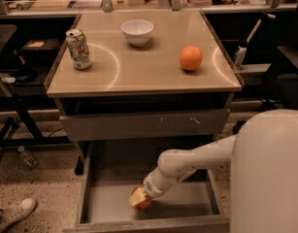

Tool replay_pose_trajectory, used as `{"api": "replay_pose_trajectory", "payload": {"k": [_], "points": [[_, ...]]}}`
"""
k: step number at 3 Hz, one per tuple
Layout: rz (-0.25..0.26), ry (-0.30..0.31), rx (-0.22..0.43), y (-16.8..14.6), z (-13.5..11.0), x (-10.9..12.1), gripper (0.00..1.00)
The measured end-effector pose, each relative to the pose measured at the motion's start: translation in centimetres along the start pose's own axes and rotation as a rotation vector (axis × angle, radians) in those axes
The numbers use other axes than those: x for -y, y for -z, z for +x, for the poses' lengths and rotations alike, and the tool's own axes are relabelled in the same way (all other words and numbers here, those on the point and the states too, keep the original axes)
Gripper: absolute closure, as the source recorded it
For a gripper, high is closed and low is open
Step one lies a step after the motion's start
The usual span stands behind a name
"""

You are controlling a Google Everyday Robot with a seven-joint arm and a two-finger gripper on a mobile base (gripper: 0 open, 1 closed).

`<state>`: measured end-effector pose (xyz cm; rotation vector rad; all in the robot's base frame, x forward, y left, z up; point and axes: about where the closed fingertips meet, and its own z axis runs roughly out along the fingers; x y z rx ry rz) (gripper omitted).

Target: Place apple into middle drawer

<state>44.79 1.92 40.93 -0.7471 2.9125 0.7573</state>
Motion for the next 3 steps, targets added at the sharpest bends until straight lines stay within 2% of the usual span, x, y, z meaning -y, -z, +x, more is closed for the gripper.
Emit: {"api": "replay_pose_trajectory", "payload": {"k": [1,3], "points": [[-0.022,-0.008,-0.012,-0.73,0.76,0.27,1.00],[-0.022,-0.008,-0.013,-0.75,0.78,0.28,0.57]]}}
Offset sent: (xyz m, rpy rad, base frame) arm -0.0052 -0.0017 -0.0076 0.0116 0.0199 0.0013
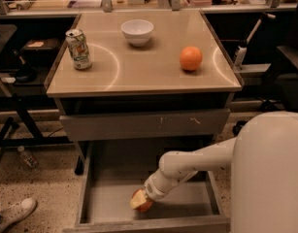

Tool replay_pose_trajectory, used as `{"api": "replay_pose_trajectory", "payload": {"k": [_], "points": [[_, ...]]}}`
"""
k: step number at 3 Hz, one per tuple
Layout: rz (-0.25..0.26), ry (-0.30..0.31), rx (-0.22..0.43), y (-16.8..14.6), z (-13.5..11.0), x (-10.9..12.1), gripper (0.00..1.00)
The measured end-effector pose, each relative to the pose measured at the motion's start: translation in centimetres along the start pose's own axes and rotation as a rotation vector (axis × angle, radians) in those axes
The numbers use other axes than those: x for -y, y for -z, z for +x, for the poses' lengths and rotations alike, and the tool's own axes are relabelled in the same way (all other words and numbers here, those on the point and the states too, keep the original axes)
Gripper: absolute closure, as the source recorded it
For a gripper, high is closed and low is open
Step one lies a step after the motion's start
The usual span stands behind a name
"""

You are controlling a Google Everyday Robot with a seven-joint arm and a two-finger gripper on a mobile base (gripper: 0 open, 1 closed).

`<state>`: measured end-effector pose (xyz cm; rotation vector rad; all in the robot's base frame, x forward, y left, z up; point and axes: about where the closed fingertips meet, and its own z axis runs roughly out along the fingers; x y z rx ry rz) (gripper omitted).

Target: Place apple into middle drawer

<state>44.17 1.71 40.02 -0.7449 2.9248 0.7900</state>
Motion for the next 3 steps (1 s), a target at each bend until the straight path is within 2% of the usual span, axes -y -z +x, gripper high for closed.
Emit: {"api": "replay_pose_trajectory", "payload": {"k": [2,3], "points": [[0.000,0.000,0.000,0.00,0.00,0.00,0.11],[0.000,0.000,0.000,-0.01,0.01,-0.01,0.00]]}}
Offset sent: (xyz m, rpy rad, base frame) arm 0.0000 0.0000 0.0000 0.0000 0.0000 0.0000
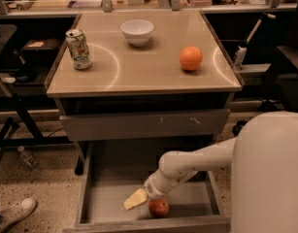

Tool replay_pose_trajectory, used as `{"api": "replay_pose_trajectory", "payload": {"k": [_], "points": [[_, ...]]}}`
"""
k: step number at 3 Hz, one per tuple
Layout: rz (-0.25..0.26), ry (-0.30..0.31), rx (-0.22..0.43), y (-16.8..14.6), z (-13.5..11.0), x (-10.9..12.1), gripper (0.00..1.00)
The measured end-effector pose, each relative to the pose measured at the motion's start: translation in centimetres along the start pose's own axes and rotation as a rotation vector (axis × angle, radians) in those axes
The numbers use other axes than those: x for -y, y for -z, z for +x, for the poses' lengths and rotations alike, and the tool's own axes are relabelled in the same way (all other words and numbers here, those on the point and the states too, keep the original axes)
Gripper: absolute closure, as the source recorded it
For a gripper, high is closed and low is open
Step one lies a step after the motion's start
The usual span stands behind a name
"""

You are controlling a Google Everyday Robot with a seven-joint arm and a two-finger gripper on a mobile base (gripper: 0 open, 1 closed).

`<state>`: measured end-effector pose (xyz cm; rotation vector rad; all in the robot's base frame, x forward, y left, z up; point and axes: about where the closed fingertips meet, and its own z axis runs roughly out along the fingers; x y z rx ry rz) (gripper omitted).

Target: Place apple into middle drawer

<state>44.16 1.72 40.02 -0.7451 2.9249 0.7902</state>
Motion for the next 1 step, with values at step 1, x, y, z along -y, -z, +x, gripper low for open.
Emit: {"api": "replay_pose_trajectory", "payload": {"k": [1], "points": [[0.000,0.000,0.000,0.00,0.00,0.00,0.00]]}}
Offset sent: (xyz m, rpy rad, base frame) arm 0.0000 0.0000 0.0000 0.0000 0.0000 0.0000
